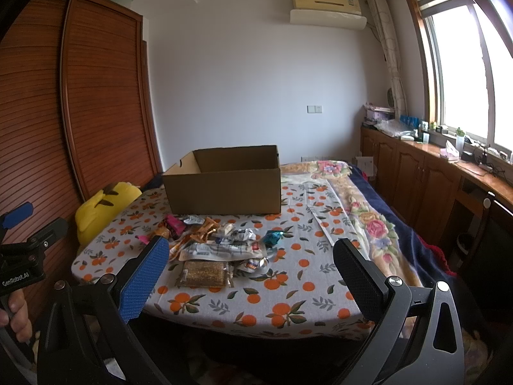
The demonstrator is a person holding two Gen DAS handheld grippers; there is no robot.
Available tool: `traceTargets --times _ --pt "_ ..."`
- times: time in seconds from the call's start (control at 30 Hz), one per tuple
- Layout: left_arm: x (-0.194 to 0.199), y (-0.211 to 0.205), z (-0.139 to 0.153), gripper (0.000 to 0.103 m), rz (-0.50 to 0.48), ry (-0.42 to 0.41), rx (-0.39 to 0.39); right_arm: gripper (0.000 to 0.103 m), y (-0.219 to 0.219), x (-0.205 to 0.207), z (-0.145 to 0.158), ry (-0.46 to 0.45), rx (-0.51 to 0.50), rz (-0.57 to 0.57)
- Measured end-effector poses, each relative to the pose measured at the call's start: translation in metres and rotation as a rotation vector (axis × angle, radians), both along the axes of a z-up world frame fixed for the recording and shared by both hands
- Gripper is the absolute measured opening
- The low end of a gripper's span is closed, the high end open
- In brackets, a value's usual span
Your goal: Organize snacks
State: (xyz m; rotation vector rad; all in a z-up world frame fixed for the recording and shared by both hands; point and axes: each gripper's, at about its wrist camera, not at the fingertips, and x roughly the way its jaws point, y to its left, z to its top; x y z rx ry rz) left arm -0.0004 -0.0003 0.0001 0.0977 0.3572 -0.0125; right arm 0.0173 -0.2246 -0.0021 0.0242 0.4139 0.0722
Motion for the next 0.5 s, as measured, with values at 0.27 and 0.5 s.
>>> traceTargets --times 0.27,0.5 --pt "0.009 0.004 -0.013 0.103 -0.003 0.034 -0.007 0.103 -0.003 0.003 -0.009 0.017 0.007 0.005" --pt "0.024 0.005 -0.037 0.103 -0.005 0.103 -0.014 0.103 -0.001 0.019 -0.027 0.077 0.005 0.052"
